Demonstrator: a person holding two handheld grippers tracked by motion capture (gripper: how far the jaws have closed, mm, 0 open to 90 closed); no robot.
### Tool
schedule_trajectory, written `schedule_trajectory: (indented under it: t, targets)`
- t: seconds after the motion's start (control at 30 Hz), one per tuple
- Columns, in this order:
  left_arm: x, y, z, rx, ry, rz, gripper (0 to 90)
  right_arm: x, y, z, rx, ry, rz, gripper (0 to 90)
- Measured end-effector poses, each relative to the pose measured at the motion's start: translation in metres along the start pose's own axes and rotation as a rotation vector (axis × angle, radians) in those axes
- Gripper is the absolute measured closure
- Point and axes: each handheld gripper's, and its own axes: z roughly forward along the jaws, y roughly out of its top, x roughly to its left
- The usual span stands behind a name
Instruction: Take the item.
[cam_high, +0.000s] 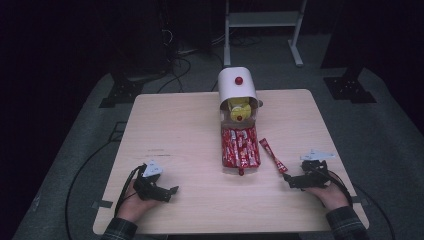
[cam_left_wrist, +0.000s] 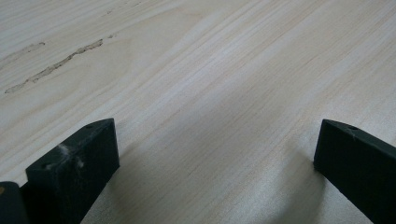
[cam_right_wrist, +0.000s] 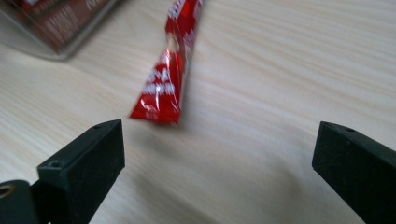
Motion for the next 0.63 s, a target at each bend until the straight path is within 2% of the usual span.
schedule_trajectory:
  t: [0.23, 0.37, 0.4, 0.63]
  targets:
    - [0.000, 0.000, 0.000, 0.000, 0.000, 0.000, 0.0, -0.003, -0.010, 0.001, 0.034, -0.005, -0.011, 1.7]
    - [0.000, 0.000, 0.000, 0.000, 0.000, 0.000, 0.0, -0.005, -0.013, 0.001, 0.006, -0.001, -0.001, 1.7]
    - [0.000, 0.000, 0.000, 0.000, 0.000, 0.000, 0.0, -0.006, -0.015, 0.001, -0.015, 0.001, -0.003, 1.7]
    - [0.000, 0.000, 0.000, 0.001, 0.000, 0.000, 0.0, -0.006, -0.016, 0.001, -0.019, 0.004, -0.002, 1.7]
